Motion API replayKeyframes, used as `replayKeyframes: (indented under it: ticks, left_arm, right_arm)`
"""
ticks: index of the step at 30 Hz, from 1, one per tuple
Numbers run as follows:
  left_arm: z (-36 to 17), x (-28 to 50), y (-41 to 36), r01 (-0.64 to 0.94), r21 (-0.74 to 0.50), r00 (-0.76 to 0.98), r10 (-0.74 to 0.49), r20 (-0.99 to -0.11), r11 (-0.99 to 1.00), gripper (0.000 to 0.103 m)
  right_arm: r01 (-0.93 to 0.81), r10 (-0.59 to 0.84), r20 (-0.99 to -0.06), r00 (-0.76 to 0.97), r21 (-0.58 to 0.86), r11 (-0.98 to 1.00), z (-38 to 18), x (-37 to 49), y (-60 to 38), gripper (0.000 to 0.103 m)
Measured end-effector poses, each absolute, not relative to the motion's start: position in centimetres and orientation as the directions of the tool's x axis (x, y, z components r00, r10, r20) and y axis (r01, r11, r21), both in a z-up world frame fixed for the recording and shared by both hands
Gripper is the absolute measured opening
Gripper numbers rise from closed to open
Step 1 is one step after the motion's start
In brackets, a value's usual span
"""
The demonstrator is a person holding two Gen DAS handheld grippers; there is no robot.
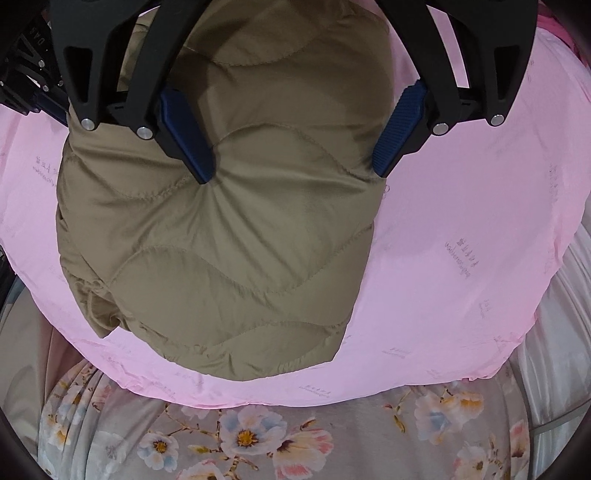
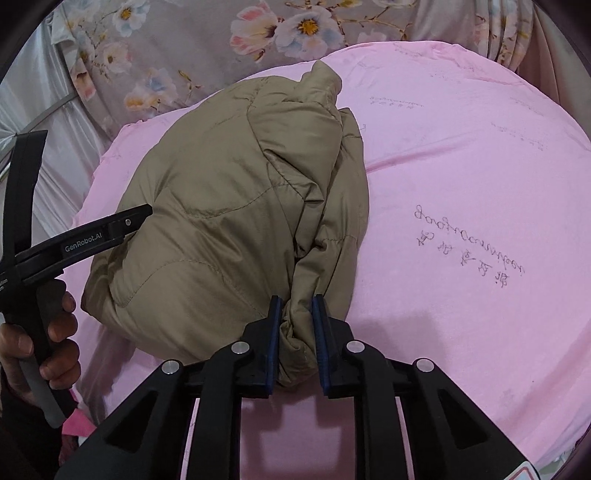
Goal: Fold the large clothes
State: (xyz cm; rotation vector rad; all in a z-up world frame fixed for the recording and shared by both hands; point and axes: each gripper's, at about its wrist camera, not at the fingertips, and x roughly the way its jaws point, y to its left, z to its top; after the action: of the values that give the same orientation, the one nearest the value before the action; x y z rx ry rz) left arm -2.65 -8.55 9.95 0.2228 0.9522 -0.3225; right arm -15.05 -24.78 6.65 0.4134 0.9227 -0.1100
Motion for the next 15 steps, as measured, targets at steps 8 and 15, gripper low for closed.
replayKeyframes:
  ticks: [8, 15]
  left_arm:
    - [9.1, -3.2, -9.2, 0.351, 0.099, 0.579, -0.133, -0.805, 0.931, 0.087]
    - [8.7, -3.4, -9.2, 0.348, 0.113, 0.594, -0.125, -0.795, 0.931, 0.087]
  right_arm:
    - [0.274, 0.097, -0.784, 0.613, 0.326, 0.905, 5.7, -15.1, -25.0, 0.017]
    - [0.278, 0.095, -0.780, 0.618, 0.330, 0.902, 5.3, -15.2, -25.0, 0.018]
